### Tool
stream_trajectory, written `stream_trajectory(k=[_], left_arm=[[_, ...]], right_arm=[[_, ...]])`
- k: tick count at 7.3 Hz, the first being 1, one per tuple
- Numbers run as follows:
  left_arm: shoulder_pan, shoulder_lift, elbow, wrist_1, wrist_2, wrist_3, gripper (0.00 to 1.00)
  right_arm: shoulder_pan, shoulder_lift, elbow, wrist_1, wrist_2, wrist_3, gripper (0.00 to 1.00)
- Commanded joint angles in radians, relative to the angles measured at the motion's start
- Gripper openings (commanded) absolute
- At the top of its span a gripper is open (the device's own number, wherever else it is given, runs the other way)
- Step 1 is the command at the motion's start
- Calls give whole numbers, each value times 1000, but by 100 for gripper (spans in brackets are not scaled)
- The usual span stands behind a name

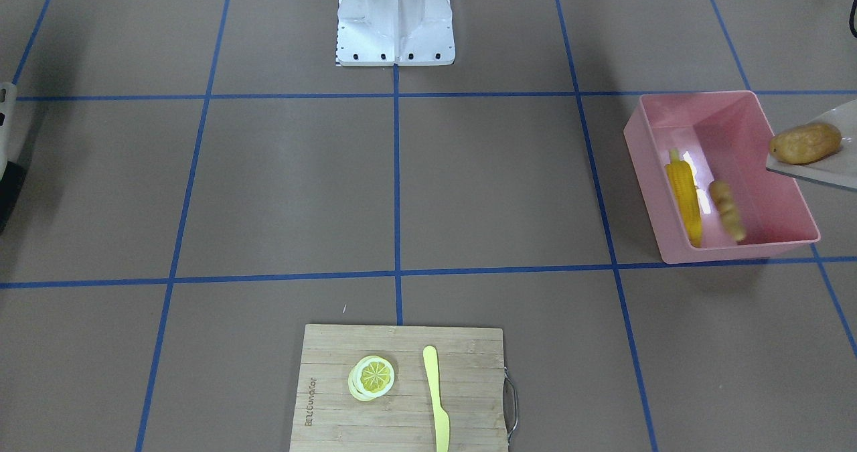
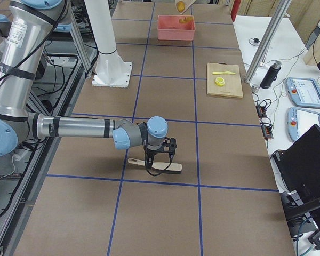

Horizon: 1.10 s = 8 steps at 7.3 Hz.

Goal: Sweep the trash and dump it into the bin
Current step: 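Tilt the dustpan with the left gripper to dump the food into the bin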

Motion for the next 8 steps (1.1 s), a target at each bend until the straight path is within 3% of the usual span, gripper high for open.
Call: stream_trajectory(k=[1, 3, 4, 6, 8], left_arm=[[0, -5, -2, -10, 9, 66, 0], [0, -7, -10, -22, 40, 96, 0], [0, -7, -14, -22, 52, 110, 0], [0, -39, -34, -22, 117, 246, 0], [6, -41, -31, -22, 115, 244, 0]], right_arm=[[114, 69, -112, -14, -12, -194, 100], [209, 204, -316, -25, -14, -322, 100], [224, 217, -341, -26, -15, -324, 100], [244, 221, -326, -31, -29, -361, 100], [265, 229, -268, -153, -13, -364, 100]])
